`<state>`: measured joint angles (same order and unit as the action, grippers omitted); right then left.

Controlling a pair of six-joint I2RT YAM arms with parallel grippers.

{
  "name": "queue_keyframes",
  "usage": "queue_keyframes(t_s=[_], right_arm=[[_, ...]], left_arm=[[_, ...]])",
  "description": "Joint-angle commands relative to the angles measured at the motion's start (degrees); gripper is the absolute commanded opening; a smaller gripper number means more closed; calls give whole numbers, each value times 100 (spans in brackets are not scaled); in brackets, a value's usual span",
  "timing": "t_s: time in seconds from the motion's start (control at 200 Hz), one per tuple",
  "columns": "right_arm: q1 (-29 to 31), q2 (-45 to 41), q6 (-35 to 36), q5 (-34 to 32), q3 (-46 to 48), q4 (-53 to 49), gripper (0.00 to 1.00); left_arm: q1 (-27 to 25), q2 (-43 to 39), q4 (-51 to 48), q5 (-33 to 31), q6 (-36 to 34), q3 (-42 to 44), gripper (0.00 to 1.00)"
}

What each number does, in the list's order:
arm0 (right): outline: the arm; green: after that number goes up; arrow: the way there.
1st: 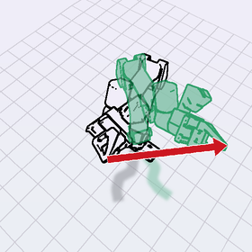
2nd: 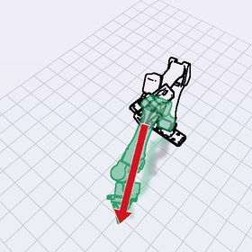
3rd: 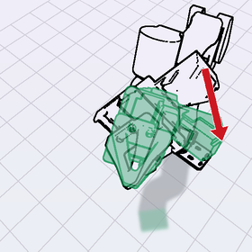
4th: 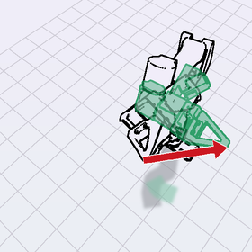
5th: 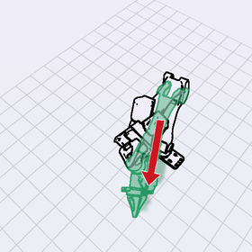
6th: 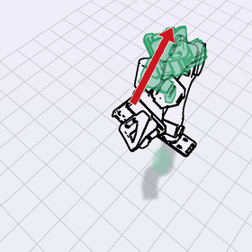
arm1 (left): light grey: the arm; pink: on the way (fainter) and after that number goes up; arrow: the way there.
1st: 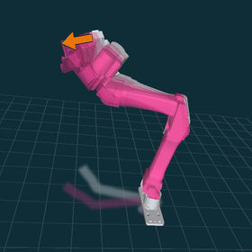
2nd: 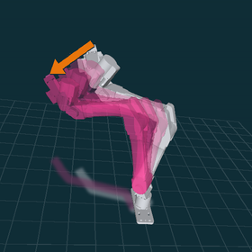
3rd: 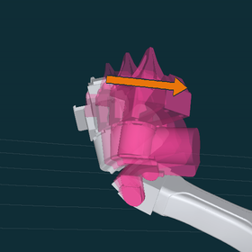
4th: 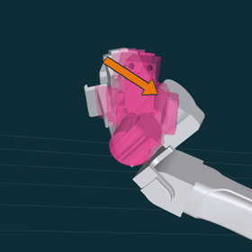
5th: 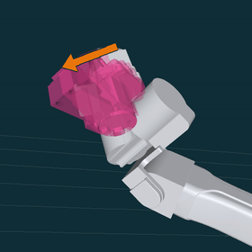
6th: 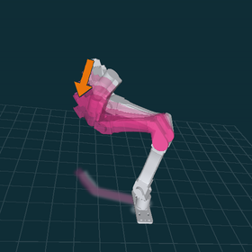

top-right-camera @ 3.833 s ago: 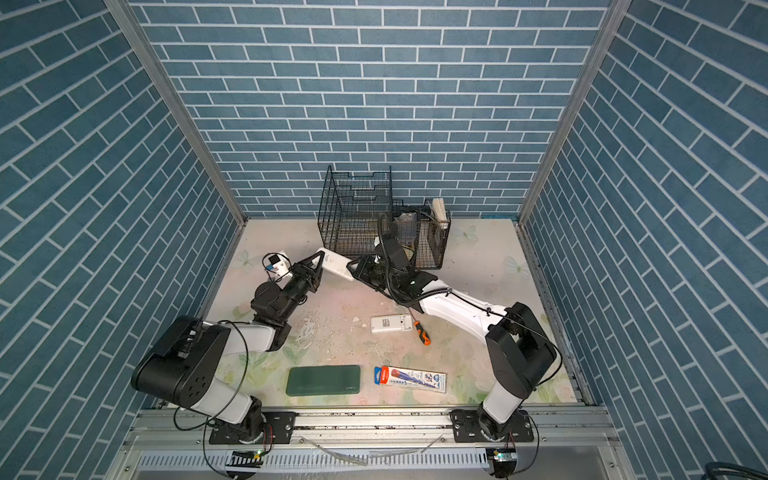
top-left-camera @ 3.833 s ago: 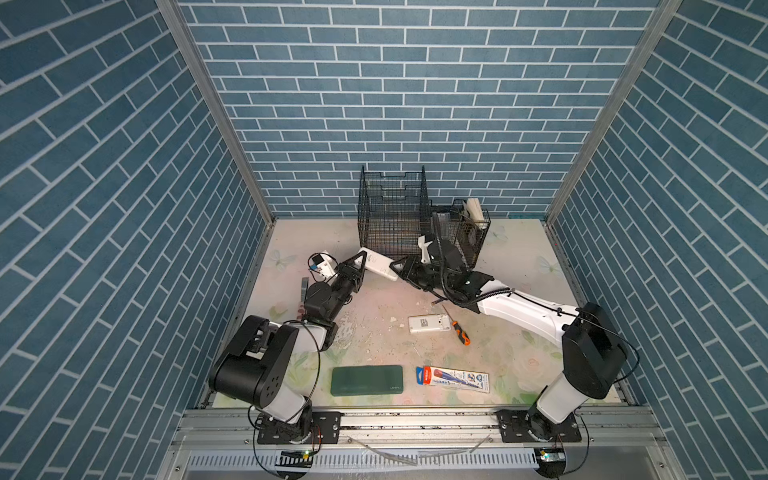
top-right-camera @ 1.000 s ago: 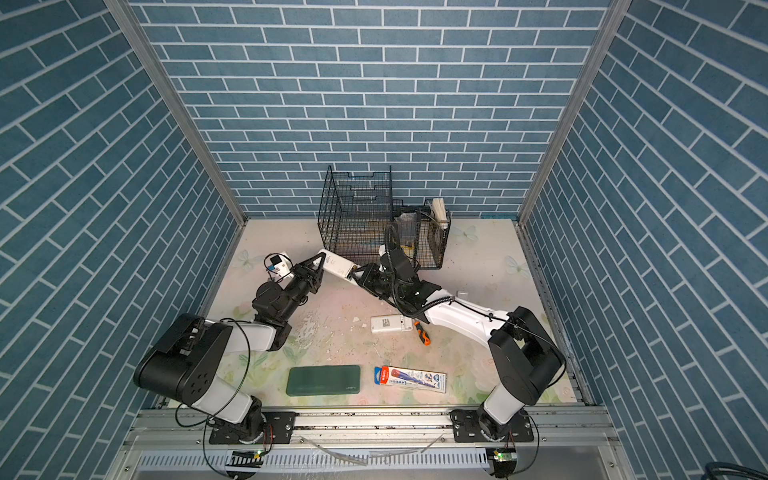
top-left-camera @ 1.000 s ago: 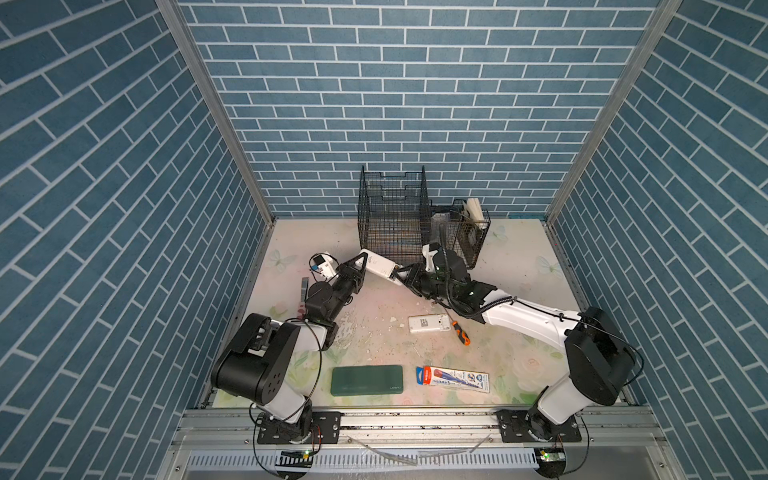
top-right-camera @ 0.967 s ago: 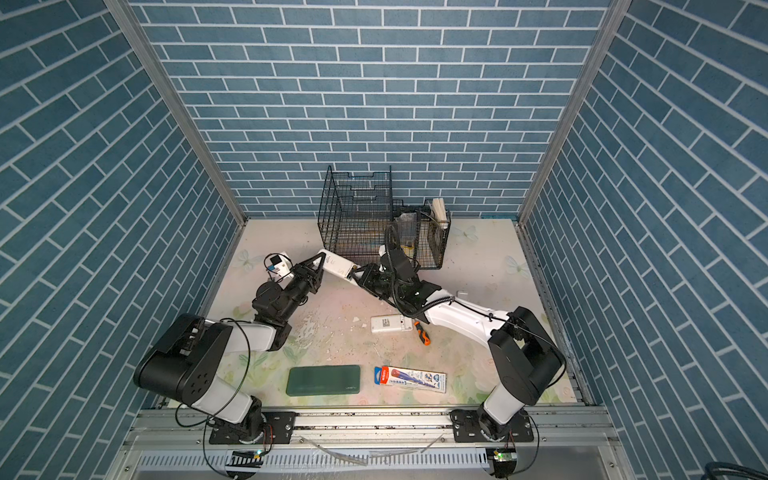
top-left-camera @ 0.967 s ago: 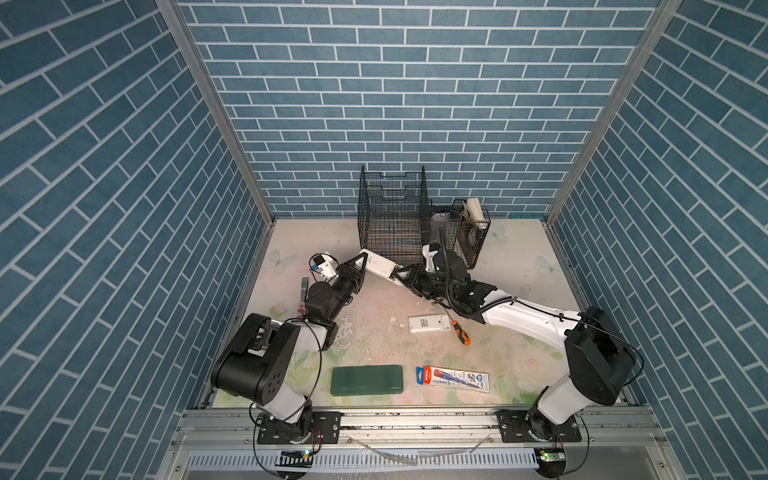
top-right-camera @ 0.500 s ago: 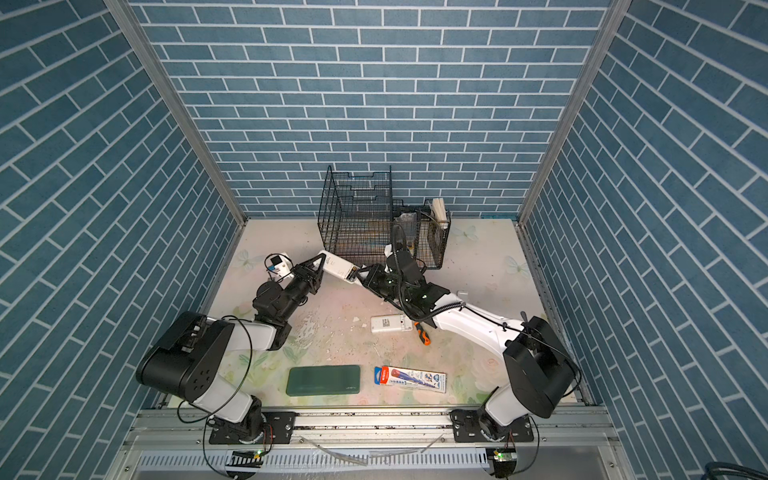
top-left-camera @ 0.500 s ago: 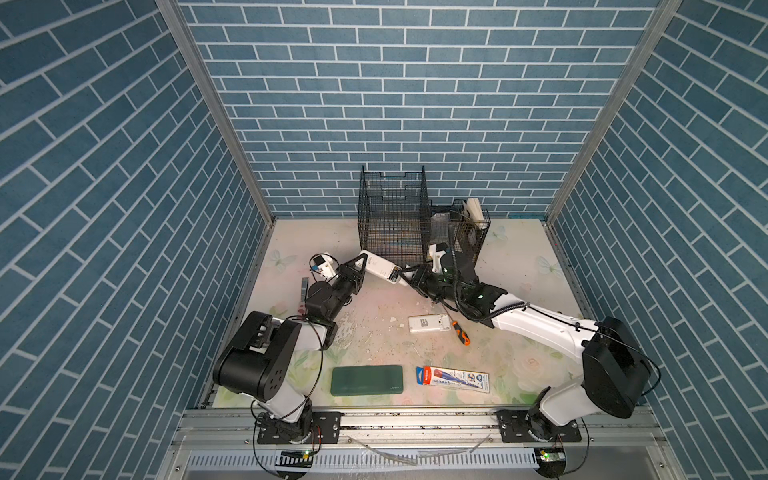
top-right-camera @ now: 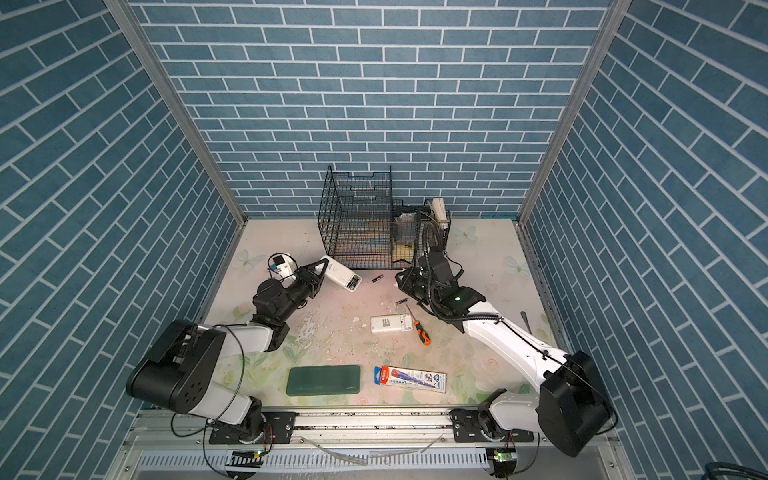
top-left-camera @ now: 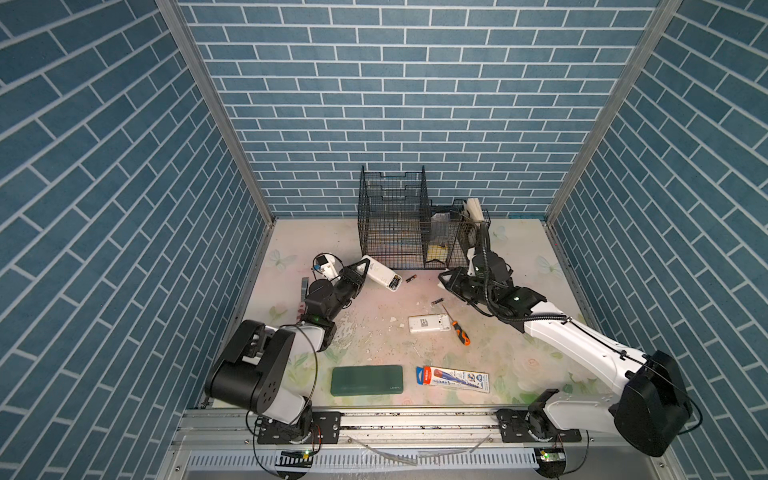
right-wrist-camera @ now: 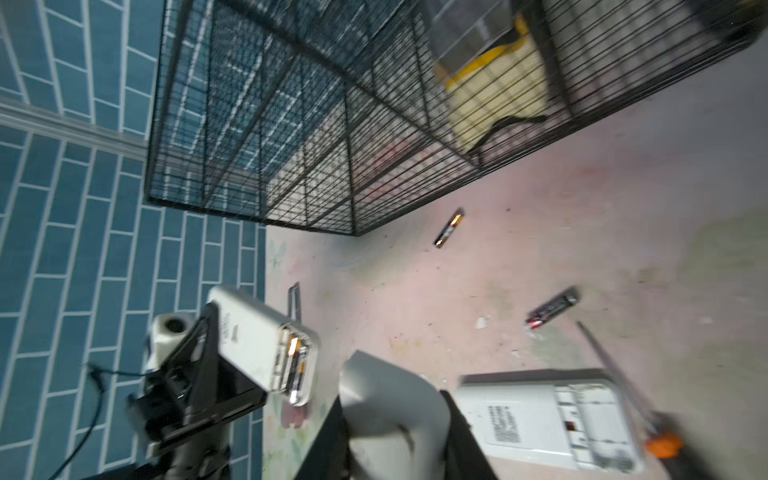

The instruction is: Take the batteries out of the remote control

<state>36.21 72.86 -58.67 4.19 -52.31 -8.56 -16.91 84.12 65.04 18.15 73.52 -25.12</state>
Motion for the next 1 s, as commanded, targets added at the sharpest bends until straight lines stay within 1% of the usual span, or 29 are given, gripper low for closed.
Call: queue_keyframes(t_s=[0.0,0.07,0.175,0.32,0.465,0.48,0.525,0.63,0.84,0.995], right_arm=[[-291,-122,580,-344,301,-892,26],[-482,-108,691,-350,433,-935,26],[-720,36,908,-381,528,-997,25],[-1023,399,1153,-276,624,-901,24],[-1268,847,1351,-120,672,-772,24],[-1285,889,1372,-123,670,-768,24],[-1332,1015,1431,-109,661,-728,24],[-1471,1306,1488,25,657,-569,23],[-1590,1777,1715,47,471,-550,23],[-1651,2000,1807,47,385,-537,23]], left_arm=[[-41,-564,-927,-61,-702,72,0],[-41,-746,-1150,-122,-797,153,0],[-58,-809,-1169,-208,-826,328,0],[-172,-857,-1107,-430,-893,616,0],[-307,-1019,-1256,-699,-1006,830,0],[-327,-1041,-1287,-735,-1163,838,0],[-392,-1102,-1430,-825,-1289,848,0],[-539,-1137,-1599,-1012,-1434,897,0],[-697,-838,-1141,-1288,-1336,1205,0],[-762,-560,-838,-1323,-1271,1268,0]])
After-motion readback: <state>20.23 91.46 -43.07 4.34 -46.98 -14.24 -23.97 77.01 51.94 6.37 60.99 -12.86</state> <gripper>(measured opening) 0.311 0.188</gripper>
